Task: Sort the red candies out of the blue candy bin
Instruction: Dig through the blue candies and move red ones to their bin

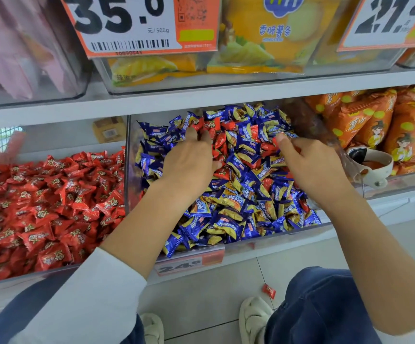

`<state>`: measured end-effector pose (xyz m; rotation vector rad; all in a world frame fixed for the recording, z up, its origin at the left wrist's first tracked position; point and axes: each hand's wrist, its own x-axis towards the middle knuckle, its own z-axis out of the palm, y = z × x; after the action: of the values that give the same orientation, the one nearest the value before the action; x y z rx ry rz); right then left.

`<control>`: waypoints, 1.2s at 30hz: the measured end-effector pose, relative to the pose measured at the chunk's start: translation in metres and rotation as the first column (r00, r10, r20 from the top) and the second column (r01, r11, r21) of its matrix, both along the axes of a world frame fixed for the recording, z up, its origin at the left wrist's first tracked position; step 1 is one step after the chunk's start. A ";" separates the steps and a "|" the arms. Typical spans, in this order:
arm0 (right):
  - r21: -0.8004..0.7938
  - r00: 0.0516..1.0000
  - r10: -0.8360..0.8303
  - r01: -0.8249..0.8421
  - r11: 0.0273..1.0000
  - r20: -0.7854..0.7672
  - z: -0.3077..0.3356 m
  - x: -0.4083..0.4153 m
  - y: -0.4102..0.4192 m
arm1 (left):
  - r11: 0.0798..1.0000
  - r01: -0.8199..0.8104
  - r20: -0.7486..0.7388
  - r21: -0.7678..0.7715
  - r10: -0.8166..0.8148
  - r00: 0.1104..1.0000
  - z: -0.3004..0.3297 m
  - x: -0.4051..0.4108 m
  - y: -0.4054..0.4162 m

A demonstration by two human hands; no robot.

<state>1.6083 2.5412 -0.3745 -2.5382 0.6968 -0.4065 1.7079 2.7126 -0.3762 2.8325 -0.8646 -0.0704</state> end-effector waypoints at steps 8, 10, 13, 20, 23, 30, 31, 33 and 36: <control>-0.006 0.997 0.033 -0.033 0.999 0.073 -0.003 0.014 -0.011 | 0.990 0.085 0.067 -0.109 -0.078 0.995 -0.002 0.000 0.005; -0.018 0.994 0.111 -0.111 0.994 -0.010 -0.005 0.018 -0.012 | 0.984 0.075 0.078 -0.163 -0.063 0.995 0.001 0.000 0.009; -0.081 0.950 0.185 -0.211 0.974 -0.253 -0.008 0.022 -0.014 | 0.982 0.030 0.083 -0.187 -0.014 0.996 0.007 0.001 0.014; 0.013 0.871 0.269 -0.289 0.957 -0.412 -0.008 0.040 -0.015 | 0.987 -0.012 0.065 -0.159 0.023 0.998 0.011 0.000 0.017; 0.054 0.846 0.320 -0.330 0.943 -0.427 -0.007 0.045 -0.016 | 0.990 -0.039 0.050 -0.134 0.046 0.998 0.010 -0.001 0.015; -0.050 0.905 0.253 -0.287 0.957 -0.342 -0.012 0.041 -0.009 | 0.981 -0.054 0.065 -0.186 0.068 0.996 0.013 0.002 0.009; -0.032 0.906 0.260 -0.286 0.958 -0.333 -0.012 0.039 -0.009 | 0.980 -0.045 0.066 -0.193 0.058 0.996 0.012 0.001 0.007; 0.052 0.911 0.281 -0.278 0.959 -0.301 -0.007 0.035 -0.012 | 0.978 -0.019 0.067 -0.207 0.034 0.997 0.013 0.000 0.002; 0.162 0.943 0.269 -0.239 0.957 -0.197 0.006 0.026 -0.016 | 0.977 0.043 0.119 -0.208 -0.018 0.993 0.012 -0.003 -0.006</control>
<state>1.6348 2.5257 -0.3683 -2.5202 0.4440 0.0079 1.7046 2.7065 -0.3642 2.6470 -0.8826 0.1735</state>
